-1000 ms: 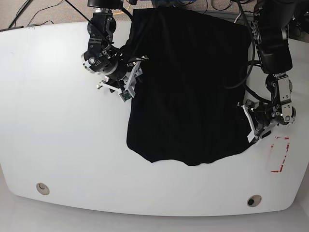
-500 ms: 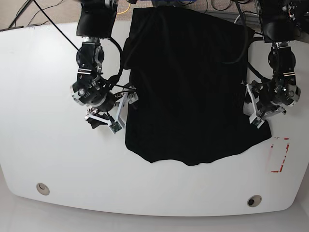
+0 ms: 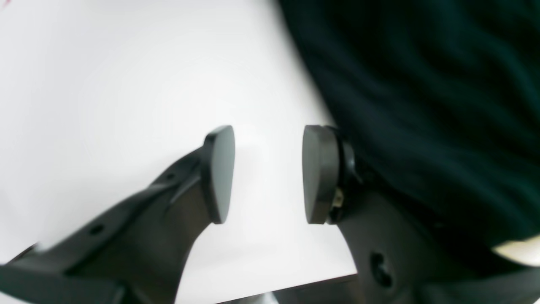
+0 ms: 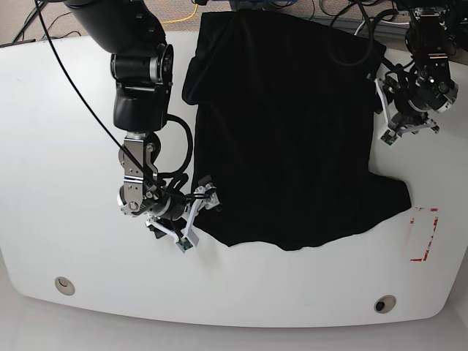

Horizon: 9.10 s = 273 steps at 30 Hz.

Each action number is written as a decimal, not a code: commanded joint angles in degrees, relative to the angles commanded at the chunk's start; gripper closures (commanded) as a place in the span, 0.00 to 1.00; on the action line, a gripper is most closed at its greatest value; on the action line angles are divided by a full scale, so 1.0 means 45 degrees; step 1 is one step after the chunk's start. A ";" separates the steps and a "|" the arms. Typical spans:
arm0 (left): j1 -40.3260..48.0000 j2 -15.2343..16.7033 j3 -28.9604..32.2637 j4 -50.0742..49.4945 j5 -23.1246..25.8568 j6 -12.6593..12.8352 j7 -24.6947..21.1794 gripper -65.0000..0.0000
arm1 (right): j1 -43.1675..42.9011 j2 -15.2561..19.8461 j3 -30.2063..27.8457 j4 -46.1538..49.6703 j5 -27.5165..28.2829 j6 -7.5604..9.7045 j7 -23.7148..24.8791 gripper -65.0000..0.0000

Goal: Layout the t-shirt on the table in an organized manner, then fold the t-shirt properly
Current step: 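Pull the held shirt edges apart with both grippers, then release, then grasp the shirt edges again with both grippers and lift, then drag the held shirt edges apart with both grippers to stretch it, then pull the shirt with both grippers, then open the left gripper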

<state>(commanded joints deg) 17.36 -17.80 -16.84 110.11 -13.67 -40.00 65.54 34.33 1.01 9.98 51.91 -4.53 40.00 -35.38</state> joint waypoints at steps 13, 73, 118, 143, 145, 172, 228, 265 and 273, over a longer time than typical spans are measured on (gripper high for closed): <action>0.1309 0.0586 0.0000 0.0098 0.0000 0.0000 -0.0059 0.62 | 0.0957 0.0645 0.0020 -0.4200 0.0020 0.0000 0.3126 0.02; 0.1368 0.0606 0.0117 -0.2266 0.0039 0.0000 -0.0664 0.50 | 0.0020 -0.0039 0.0039 -0.4357 0.0020 0.0000 0.3126 0.99; -0.7228 -0.1035 0.2110 -0.4708 0.1016 0.0000 -0.0430 0.91 | -0.4650 0.0860 0.1719 1.0354 -0.0117 0.0000 -0.5275 0.99; -0.7248 -0.1661 0.3321 -0.5177 0.0938 0.0000 -0.0957 0.37 | -0.5118 0.0879 0.2247 0.9358 -0.0117 0.0000 -0.4493 0.21; -0.7248 -0.1856 0.3321 -0.5158 0.0918 0.0000 -0.0957 0.37 | -0.5118 0.0879 0.2227 0.9534 -0.0117 0.0000 -0.4532 0.15; -0.2071 -0.1602 0.2032 0.0469 -0.3087 0.0000 0.1133 0.38 | -0.2481 0.1680 0.2247 0.3067 0.0039 0.0000 -0.1289 0.13; 0.0703 0.0996 0.5822 -0.0371 -0.0371 0.0000 0.1055 0.79 | -0.3087 0.1993 0.2247 0.0957 0.0957 0.0000 0.0078 0.27; -0.0508 -0.3985 0.2637 -0.3556 -0.0039 0.0000 -0.0742 0.96 | -0.7521 0.0410 0.2168 0.7717 0.0899 0.0000 -0.2149 0.88; -0.0645 -0.4825 0.2325 -0.3985 -0.0059 0.0000 -0.0742 0.95 | -0.7932 0.0410 0.2168 0.7932 0.0899 0.0000 -0.2716 0.80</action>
<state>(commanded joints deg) 14.46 -39.52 -6.37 92.18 -13.93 -40.00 62.20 -1.36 2.86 19.74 87.60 -0.48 40.00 -47.60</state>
